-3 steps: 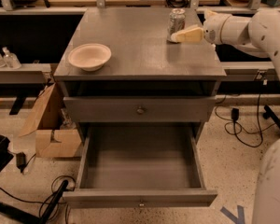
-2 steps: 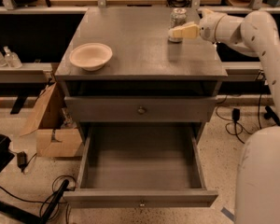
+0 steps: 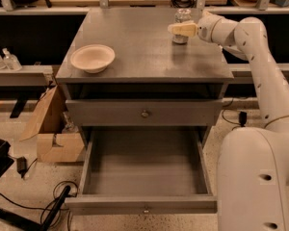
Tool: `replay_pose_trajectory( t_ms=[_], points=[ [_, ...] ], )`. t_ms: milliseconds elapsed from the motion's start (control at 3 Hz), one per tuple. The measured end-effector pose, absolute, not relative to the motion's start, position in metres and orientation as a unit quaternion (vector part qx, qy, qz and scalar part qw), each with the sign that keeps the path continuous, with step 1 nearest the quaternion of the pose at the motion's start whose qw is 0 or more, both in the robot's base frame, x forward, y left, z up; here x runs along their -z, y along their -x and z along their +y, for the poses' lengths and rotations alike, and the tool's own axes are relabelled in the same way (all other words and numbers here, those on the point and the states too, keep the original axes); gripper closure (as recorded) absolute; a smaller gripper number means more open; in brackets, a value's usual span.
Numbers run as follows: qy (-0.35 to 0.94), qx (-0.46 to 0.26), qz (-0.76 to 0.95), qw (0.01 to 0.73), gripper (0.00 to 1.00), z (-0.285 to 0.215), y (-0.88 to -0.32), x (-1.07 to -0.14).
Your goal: Place 7up can into middle drawer
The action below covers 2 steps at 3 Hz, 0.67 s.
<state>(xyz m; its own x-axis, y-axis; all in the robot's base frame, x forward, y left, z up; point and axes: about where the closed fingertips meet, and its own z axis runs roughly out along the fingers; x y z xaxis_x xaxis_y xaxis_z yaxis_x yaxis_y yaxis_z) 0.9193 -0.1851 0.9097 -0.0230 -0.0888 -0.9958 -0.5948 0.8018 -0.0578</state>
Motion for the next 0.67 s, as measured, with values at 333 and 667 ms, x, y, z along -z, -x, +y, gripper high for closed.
replay_pose_trajectory(
  t_ms=[333, 667],
  points=[
    [0.228, -0.203, 0.692, 0.654, 0.03, -0.1740, -0.9357, -0.9028],
    [0.222, -0.203, 0.694, 0.654, 0.26, -0.1673, -0.9439, -0.8997]
  ],
)
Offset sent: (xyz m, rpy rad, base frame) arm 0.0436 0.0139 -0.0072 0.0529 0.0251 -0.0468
